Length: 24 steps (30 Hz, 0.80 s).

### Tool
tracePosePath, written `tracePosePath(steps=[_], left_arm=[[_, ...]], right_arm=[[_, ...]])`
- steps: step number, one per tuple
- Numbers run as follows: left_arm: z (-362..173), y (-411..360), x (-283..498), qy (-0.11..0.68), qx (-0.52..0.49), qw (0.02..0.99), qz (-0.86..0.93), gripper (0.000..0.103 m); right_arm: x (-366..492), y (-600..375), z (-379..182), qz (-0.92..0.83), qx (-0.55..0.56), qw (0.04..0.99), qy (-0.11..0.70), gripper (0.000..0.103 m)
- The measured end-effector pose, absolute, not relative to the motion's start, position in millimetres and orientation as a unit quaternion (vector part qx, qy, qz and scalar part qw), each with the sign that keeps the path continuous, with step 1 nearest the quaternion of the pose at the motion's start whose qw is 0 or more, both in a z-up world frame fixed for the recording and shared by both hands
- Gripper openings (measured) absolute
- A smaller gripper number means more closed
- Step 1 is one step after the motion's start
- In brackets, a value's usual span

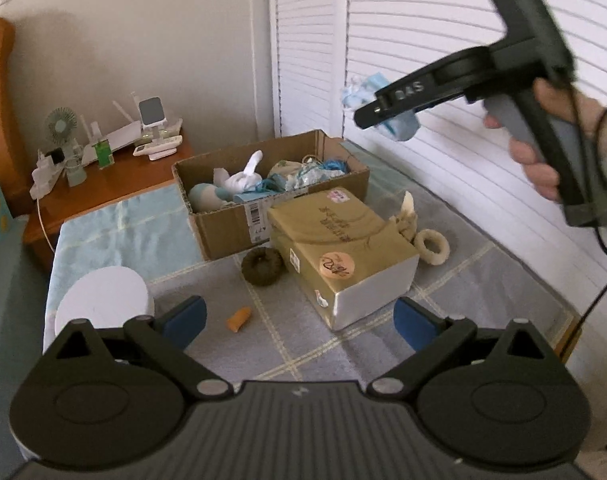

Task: Organize soft objects
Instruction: 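Carry the blue mask into the cardboard box and open the right tool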

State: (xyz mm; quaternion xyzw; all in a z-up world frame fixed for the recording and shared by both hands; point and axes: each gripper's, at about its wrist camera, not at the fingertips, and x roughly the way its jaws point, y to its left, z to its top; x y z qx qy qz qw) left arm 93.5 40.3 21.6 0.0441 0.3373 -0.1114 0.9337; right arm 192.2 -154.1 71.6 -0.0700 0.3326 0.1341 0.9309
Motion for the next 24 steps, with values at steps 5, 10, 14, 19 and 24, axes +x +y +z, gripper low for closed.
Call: tracePosePath(steps=[5, 10, 14, 19, 24], left_arm=[[14.1, 44.8, 93.9, 0.324, 0.053, 0.940, -0.093, 0.100], [10.4, 52.3, 99.0, 0.319, 0.043, 0.943, -0.090, 0.100], [5.3, 54.4, 105.8, 0.325, 0.038, 0.941, -0.092, 0.100], [0.1, 56.8, 110.8, 0.331, 0.027, 0.939, -0.090, 0.100], [-0.8, 58.0, 109.1, 0.333, 0.022, 0.938, -0.091, 0.100]], right_arm=[[234.6, -149.0, 60.5, 0.142, -0.068, 0.920, 0.360, 0.044], [273.6, -147.7, 45.9, 0.135, -0.059, 0.911, 0.384, 0.044], [293.0, -145.5, 40.3, 0.134, -0.057, 0.906, 0.397, 0.044], [307.1, -140.1, 32.7, 0.130, -0.069, 0.906, 0.398, 0.066], [306.7, -144.6, 28.3, 0.126, -0.056, 0.907, 0.397, 0.089]])
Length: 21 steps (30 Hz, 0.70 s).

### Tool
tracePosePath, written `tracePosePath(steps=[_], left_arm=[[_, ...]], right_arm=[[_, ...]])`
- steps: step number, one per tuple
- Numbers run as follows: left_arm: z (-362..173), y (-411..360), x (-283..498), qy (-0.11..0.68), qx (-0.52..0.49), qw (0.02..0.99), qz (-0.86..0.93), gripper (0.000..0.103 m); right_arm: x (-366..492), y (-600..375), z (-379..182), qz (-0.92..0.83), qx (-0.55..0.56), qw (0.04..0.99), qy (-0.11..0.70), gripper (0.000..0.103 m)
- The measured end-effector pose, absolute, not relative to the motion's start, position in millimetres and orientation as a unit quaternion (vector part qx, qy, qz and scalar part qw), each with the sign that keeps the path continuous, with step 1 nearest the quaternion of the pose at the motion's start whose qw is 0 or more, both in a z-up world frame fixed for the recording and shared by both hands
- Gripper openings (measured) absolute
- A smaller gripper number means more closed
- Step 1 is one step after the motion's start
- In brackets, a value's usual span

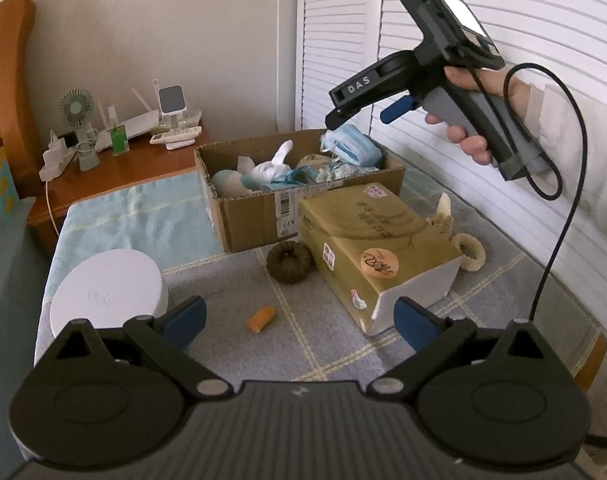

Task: Organize soft objects
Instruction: 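Carry the blue mask into the cardboard box and open the right tool, then move the right tool toward the beige knotted cloth while the left tool approaches the orange earplug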

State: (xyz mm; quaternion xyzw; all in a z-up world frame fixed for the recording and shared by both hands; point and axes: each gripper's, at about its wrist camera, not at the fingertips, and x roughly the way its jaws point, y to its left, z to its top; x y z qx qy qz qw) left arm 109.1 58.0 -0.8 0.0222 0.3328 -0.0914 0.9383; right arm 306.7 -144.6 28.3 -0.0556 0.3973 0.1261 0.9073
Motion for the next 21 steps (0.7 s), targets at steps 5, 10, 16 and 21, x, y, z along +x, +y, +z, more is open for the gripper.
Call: tracePosePath(steps=[5, 10, 16, 21], left_arm=[[0.2, 57.5, 105.0, 0.332, 0.023, 0.939, -0.091, 0.100], [1.4, 54.0, 97.4, 0.329, 0.024, 0.939, -0.097, 0.100], [5.8, 50.9, 88.9, 0.323, 0.028, 0.941, -0.098, 0.100], [7.6, 49.5, 85.3, 0.319, 0.027, 0.942, -0.097, 0.100]], right_arm=[[290.5, -146.9, 31.7, 0.124, -0.058, 0.910, 0.391, 0.103], [272.3, -147.4, 36.3, 0.120, -0.060, 0.911, 0.390, 0.103], [254.3, -151.3, 39.0, 0.116, -0.057, 0.911, 0.391, 0.103], [240.4, -155.5, 40.3, 0.106, -0.054, 0.915, 0.386, 0.103]])
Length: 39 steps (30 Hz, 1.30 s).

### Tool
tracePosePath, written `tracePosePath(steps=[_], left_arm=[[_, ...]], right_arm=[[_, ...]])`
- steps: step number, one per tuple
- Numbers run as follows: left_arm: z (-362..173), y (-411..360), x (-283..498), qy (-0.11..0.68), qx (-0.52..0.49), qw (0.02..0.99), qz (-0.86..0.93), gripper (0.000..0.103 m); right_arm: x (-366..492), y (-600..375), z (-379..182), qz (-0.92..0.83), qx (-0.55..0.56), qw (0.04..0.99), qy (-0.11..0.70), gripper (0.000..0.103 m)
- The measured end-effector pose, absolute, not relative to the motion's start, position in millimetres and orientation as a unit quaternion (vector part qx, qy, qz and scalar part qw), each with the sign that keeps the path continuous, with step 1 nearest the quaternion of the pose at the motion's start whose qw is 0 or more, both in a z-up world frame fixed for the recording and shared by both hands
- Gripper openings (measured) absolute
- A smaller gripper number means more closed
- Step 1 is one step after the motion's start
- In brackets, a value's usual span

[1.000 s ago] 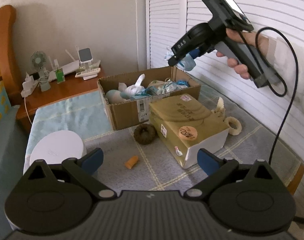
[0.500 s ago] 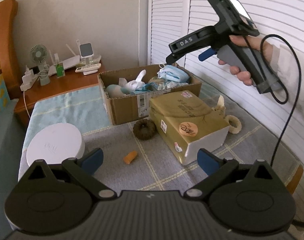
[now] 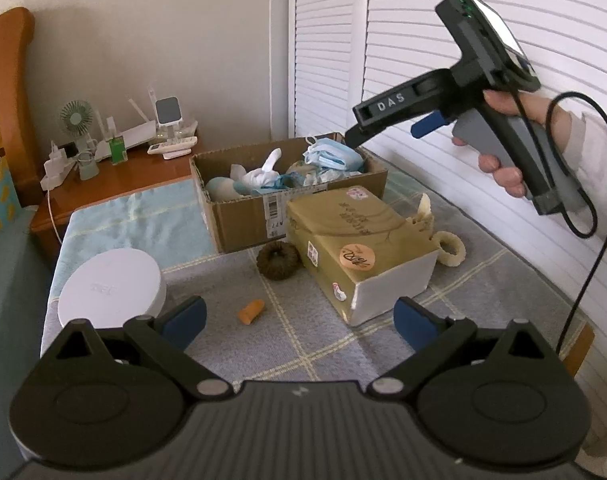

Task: Organize soft objects
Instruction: 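Move the right tool toward the beige knotted cloth while the left tool approaches the orange earplug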

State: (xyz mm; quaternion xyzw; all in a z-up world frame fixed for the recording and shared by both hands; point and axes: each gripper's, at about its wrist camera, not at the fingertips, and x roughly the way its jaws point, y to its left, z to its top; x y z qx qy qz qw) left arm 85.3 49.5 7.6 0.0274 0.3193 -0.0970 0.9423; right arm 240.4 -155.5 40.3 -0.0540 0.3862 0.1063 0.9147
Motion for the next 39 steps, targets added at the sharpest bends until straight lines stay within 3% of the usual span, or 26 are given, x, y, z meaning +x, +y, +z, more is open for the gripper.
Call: tracePosePath(steps=[16, 39], left_arm=[[4.5, 45.8, 83.2, 0.324, 0.027, 0.940, -0.105, 0.100], [-25.1, 48.9, 114.9, 0.366, 0.043, 0.925, -0.092, 0.099]], right_arm=[[174.5, -189.1, 21.8, 0.033, -0.041, 0.928, 0.369, 0.103], [121.2, -197.9, -58.5, 0.028, -0.063, 0.886, 0.459, 0.103]])
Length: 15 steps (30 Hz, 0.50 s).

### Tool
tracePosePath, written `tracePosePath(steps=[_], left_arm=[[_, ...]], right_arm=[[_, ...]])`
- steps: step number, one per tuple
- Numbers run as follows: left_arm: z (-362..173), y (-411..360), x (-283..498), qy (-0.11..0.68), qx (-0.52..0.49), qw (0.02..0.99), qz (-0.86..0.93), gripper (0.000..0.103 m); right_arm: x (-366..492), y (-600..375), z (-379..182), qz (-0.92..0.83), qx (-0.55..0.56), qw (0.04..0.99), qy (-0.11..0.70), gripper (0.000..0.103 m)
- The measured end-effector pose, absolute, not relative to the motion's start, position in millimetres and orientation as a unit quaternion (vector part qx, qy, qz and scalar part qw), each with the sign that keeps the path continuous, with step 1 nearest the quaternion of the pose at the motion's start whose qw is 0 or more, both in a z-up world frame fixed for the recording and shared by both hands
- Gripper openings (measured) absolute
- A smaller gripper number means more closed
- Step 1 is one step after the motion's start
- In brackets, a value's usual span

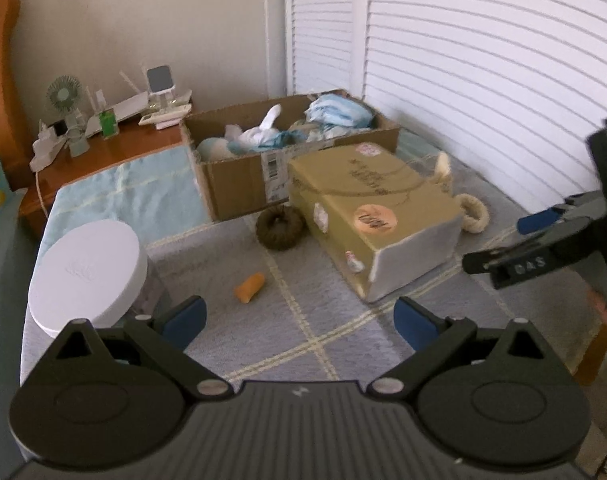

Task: Organize soft objects
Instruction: 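Move the right tool toward the beige knotted cloth while the left tool approaches the orange earplug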

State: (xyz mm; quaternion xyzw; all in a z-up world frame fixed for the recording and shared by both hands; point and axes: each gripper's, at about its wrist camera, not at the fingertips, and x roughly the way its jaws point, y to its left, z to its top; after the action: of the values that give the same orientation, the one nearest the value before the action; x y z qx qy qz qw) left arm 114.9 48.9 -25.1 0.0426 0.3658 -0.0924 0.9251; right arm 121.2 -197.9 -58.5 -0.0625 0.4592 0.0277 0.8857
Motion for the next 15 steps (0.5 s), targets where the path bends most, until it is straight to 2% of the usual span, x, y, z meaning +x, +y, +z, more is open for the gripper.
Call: tracePosePath(steps=[5, 8, 15], left_arm=[[-34.3, 52.8, 125.7, 0.379, 0.036, 0.922, -0.077, 0.093], [-37.4, 52.0, 131.7, 0.383, 0.031, 0.920, -0.078, 0.080], [-50.3, 49.8, 147.6, 0.403, 0.024, 0.912, -0.077, 0.072]], right_arm=[[117.6, -198.5, -59.7, 0.028, -0.058, 0.890, 0.451, 0.103], [114.0, -198.3, -60.5, 0.024, -0.055, 0.894, 0.444, 0.103], [107.6, -197.6, -61.8, 0.015, -0.052, 0.901, 0.431, 0.103]])
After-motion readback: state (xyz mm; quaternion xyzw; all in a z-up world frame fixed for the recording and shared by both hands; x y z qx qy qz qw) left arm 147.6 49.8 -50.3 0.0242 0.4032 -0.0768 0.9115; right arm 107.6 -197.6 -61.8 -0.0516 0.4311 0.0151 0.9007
